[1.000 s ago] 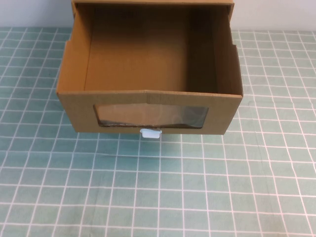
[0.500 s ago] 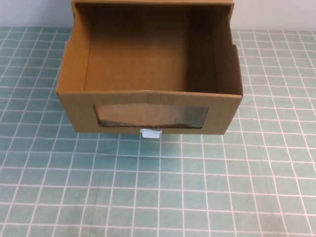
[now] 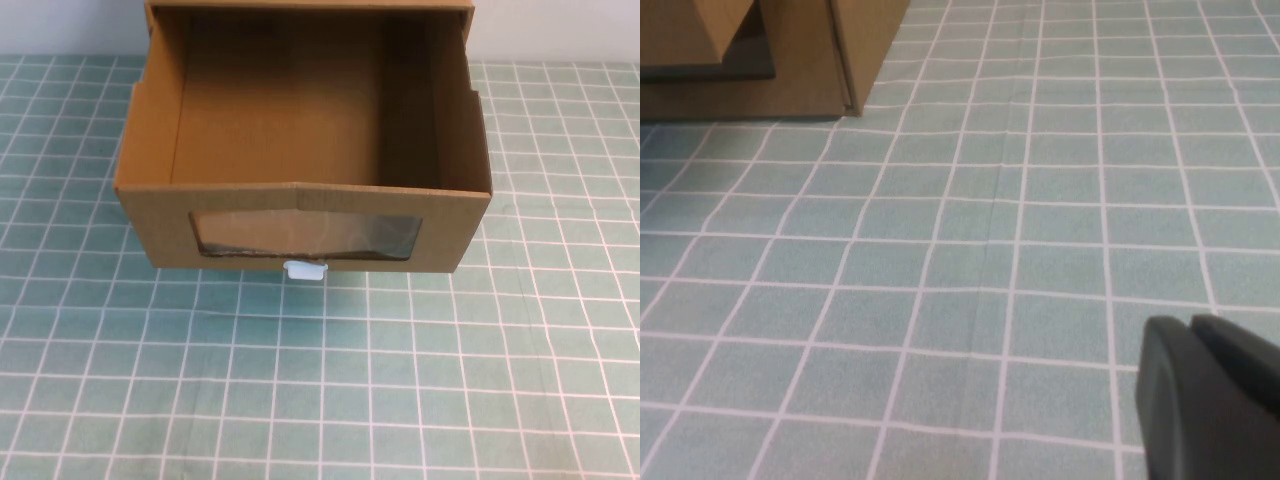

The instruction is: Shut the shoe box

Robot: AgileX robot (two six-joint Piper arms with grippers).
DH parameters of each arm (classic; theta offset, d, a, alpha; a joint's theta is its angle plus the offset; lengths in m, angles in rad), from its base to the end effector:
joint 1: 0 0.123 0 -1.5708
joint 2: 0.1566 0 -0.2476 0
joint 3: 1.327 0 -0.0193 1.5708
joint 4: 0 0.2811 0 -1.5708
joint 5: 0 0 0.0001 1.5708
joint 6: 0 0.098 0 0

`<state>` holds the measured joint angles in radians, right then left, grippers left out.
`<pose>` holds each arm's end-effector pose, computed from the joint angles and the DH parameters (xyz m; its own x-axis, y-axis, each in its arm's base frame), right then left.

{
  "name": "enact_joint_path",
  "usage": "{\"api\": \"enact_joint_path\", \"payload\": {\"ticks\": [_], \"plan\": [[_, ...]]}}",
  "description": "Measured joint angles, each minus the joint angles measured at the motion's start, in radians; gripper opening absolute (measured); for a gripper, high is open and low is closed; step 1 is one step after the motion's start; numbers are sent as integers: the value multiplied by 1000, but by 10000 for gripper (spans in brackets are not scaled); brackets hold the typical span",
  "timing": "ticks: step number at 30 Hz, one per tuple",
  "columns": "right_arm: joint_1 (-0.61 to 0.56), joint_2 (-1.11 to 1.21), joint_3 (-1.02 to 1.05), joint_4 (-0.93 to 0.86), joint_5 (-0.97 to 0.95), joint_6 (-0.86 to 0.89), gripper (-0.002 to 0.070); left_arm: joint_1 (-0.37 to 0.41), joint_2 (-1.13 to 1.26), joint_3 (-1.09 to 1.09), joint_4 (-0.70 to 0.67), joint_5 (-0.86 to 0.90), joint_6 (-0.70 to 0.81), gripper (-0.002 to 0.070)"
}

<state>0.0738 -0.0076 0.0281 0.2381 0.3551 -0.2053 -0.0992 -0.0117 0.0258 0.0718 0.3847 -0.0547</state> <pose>0.1272 0.0175 0.1707 -0.2776 -0.0021 -0.9607 -0.1470 0.9883 0.0403 0.1268 -0.0100 0.1685 -0.3033 0.0421 -0.9520 0.0771 0.9968 0.0195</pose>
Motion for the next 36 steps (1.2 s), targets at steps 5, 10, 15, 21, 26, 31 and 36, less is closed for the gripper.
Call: {"api": "enact_joint_path", "payload": {"ticks": [5,10,15,21,26,31,36], "plan": [[0,0,0,0,0,0,-14,0,0,0,0,0,0,-3],[0,0,0,0,0,0,-14,0,0,0,0,0,0,-3],[0,0,0,0,0,0,-14,0,0,0,0,0,0,-3],[0,0,0,5,-29,0,-14,0,0,0,0,-71,-7,-3],[0,0,0,11,-188,0,-14,0,0,0,-4,-344,-49,-3],[0,0,0,21,-471,0,-14,0,0,0,-4,-707,-92,-3],[0,0,0,27,-654,0,-14,0,0,0,-4,-890,-92,-3]]}}
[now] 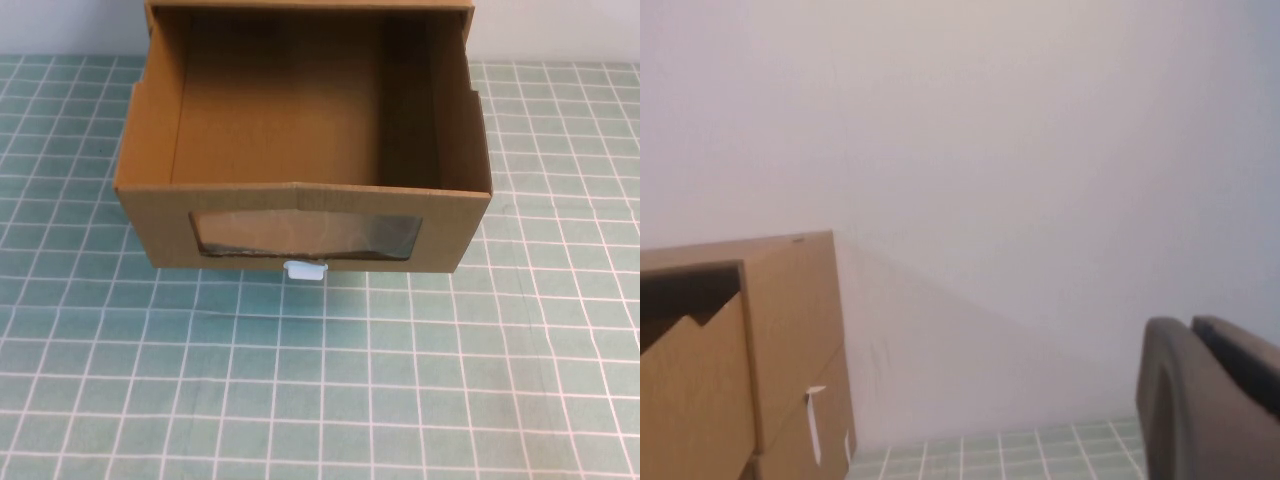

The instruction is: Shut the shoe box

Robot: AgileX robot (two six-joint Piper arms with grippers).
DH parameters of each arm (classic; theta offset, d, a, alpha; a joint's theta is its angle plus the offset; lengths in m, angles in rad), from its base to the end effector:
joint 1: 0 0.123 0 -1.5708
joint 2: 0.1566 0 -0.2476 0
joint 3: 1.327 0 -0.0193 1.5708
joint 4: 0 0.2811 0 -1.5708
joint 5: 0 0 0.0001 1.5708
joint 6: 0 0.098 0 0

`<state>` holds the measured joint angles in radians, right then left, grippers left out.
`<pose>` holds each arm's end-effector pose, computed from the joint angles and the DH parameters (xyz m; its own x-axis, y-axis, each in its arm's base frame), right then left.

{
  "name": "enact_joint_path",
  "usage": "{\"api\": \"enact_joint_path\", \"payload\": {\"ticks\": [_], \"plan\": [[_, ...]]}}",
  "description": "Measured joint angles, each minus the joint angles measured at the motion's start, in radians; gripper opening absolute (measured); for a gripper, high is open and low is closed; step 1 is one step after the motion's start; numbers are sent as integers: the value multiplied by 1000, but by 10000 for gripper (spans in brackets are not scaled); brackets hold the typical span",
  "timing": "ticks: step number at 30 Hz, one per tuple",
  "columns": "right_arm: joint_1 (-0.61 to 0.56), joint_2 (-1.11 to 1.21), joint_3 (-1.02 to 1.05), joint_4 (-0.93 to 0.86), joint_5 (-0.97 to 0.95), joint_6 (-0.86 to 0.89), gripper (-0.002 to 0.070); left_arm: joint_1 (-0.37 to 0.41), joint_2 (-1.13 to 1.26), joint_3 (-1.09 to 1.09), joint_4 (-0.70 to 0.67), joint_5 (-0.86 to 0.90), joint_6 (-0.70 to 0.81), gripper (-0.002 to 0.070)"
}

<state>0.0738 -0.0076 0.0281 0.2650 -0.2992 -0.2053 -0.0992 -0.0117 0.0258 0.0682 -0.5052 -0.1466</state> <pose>0.1262 0.0018 0.2317 0.3471 0.0741 -0.9349 -0.0182 0.9972 0.0723 0.1152 -0.0147 0.2519 0.5301 -0.1399 -0.8363 0.1731 0.9834 -0.0548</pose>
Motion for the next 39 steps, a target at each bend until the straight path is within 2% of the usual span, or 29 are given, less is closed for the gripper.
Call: {"api": "enact_joint_path", "payload": {"ticks": [7,13,17,22,27,31,39], "plan": [[0,0,0,18,-113,4,-14,0,0,0,-2,-32,21,-3],[0,-2,0,35,-528,135,-14,-2,0,0,-9,-192,39,-3],[0,-8,-50,44,-583,272,-14,-1,-2,-3,-41,-275,41,-3],[0,-8,-280,44,-440,310,-14,-1,-3,-121,-76,-236,41,-3],[0,34,-563,33,-240,314,-14,-1,41,-325,-79,-108,41,-3],[0,143,-754,29,-89,317,-14,-1,162,-526,-81,63,41,-3],[0,424,-1059,21,362,317,-14,-1,431,-819,-83,442,41,-3]]}}
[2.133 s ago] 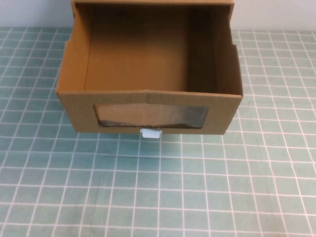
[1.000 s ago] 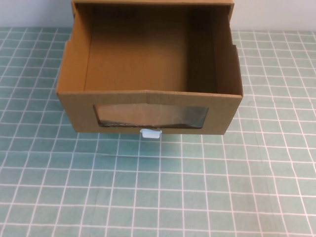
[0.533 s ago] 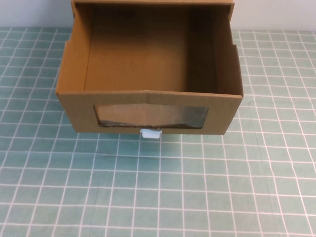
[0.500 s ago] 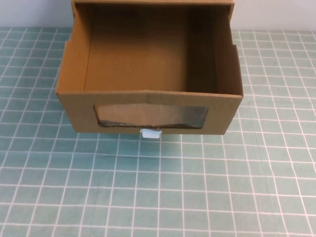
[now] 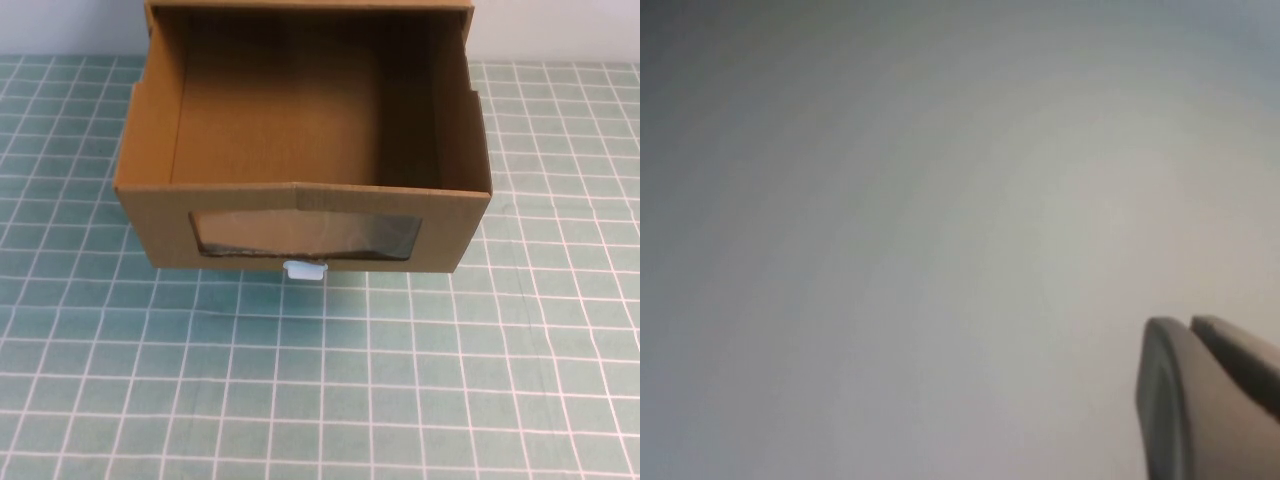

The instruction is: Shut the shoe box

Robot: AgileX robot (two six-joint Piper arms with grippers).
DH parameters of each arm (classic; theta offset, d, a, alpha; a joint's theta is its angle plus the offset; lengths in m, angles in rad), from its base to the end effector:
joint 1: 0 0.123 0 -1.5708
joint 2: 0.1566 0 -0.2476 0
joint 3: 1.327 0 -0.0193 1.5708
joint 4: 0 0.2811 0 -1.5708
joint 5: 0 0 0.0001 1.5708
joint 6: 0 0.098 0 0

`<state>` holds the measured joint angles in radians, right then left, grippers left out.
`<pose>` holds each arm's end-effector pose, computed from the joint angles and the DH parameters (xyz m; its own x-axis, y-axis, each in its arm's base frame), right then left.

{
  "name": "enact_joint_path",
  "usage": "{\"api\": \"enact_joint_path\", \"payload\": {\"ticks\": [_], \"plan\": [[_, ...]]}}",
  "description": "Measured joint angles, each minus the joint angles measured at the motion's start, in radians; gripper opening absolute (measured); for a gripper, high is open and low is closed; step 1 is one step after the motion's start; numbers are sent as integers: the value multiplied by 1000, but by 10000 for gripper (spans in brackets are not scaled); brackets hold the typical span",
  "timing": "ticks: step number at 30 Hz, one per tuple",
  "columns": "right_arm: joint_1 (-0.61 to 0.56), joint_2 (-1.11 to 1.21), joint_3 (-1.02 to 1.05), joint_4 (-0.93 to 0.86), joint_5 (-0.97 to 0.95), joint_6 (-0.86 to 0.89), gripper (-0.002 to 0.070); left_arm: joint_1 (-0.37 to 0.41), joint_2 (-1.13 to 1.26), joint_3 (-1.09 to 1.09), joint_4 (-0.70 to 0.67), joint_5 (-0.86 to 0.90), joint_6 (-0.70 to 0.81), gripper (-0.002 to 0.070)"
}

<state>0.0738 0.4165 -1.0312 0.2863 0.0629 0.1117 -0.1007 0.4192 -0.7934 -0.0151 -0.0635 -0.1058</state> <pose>0.0724 0.0071 0.5121 0.5163 0.4262 -0.7428 -0.3121 0.9013 0.3003 0.1197 -0.0120 0.4493 0.4829 -0.1700 -0.8590 0.1591 0.9817 -0.1048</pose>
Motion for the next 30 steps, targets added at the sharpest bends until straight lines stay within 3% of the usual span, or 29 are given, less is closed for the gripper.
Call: {"api": "enact_joint_path", "payload": {"ticks": [18,25,30], "plan": [[0,327,-21,-2,309,-172,-14,0,344,-55,-7,163,-18,-3],[52,444,-21,192,388,-582,-14,0,603,-345,-122,477,41,-3],[200,528,-21,393,502,-957,-14,0,803,-636,-361,707,329,-3]]}}
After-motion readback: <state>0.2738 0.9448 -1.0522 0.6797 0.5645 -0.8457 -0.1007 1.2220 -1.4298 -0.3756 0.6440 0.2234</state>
